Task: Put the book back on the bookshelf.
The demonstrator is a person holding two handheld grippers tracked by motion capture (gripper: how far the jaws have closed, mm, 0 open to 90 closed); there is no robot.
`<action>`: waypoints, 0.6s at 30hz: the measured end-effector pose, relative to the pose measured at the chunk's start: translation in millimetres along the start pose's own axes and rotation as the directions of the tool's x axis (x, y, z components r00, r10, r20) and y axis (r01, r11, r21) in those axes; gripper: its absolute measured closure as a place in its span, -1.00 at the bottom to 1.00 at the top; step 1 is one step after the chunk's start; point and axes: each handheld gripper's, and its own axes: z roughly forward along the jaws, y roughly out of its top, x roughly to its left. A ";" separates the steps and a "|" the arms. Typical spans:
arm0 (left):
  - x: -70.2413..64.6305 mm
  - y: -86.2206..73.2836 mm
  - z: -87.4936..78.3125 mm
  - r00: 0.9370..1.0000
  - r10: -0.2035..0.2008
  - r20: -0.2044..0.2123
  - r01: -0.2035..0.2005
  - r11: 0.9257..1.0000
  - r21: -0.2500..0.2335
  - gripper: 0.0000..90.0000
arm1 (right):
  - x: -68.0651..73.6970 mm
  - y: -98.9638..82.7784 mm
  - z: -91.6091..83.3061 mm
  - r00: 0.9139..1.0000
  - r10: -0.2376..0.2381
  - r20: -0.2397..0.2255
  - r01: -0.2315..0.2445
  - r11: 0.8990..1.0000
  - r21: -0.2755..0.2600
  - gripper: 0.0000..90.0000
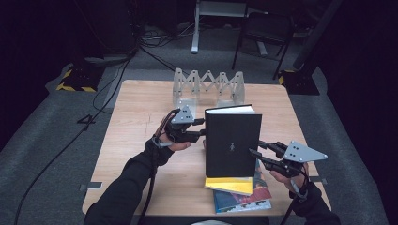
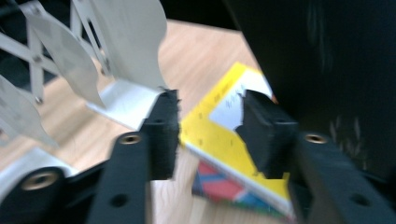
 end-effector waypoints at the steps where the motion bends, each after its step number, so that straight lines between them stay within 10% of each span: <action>1: -1.4 -5.5 0.2 1.000 0.003 0.015 -0.003 1.000 0.011 0.19 | 0.3 0.1 -0.3 1.000 -0.001 -0.003 0.001 1.000 0.000 0.38; 9: -16.6 -37.1 6.5 0.993 0.043 0.108 -0.057 0.990 0.130 -0.42 | 2.4 0.2 -2.1 1.000 -0.018 -0.010 0.018 1.000 -0.003 0.40; 18: -47.9 -58.2 4.5 0.989 0.049 0.142 -0.078 0.976 0.204 -0.49 | 4.0 -0.6 -3.7 0.999 -0.031 -0.008 0.030 0.999 -0.009 0.40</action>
